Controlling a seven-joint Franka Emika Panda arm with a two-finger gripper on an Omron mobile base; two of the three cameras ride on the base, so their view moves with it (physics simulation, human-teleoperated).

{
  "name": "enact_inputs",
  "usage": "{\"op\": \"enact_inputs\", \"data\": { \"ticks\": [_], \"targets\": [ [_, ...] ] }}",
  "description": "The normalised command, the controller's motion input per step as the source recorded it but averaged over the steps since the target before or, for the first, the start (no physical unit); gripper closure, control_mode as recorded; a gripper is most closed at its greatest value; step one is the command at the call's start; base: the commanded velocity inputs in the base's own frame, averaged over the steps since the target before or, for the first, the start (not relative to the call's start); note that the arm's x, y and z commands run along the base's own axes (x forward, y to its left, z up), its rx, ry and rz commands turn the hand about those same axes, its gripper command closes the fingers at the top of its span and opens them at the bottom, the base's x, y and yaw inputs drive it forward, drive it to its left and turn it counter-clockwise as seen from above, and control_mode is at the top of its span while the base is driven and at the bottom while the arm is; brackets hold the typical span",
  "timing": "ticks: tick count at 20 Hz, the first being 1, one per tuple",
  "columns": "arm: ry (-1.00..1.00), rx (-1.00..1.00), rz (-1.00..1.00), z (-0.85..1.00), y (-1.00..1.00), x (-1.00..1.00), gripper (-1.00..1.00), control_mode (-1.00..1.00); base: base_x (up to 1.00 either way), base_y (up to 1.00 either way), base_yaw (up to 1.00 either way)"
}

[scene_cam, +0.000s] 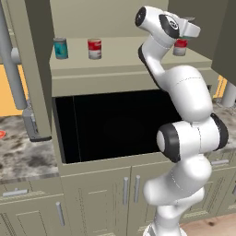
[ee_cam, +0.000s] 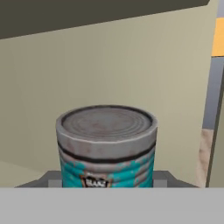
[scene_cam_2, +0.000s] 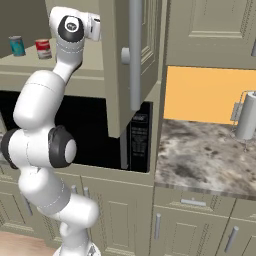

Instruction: Stack two cans on top of the other two cans in the cabinet.

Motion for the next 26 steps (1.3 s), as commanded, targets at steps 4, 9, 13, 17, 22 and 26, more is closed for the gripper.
{"op": "enact_inputs", "data": {
  "ticks": [4,9,13,17,22,26],
  "targets": [
    [0.02,0.00,0.00,-0.08,0.00,0.03,1.00,-1.00,0.00,0.00,0.00],
    [0.01,0.00,0.00,-0.07,0.00,0.09,1.00,-1.00,0.00,0.00,0.00],
    [0.00,0.00,0.00,0.00,0.00,0.04,1.00,-1.00,0.00,0.00,0.00],
    [0.00,0.00,0.00,0.09,0.00,0.00,1.00,-1.00,0.00,0.00,0.00],
    [0.00,0.00,0.00,0.05,0.00,0.11,1.00,-1.00,0.00,0.00,0.00],
    [0.01,0.00,0.00,0.00,0.00,0.20,1.00,-1.00,0.00,0.00,0.00]
  ]
}}
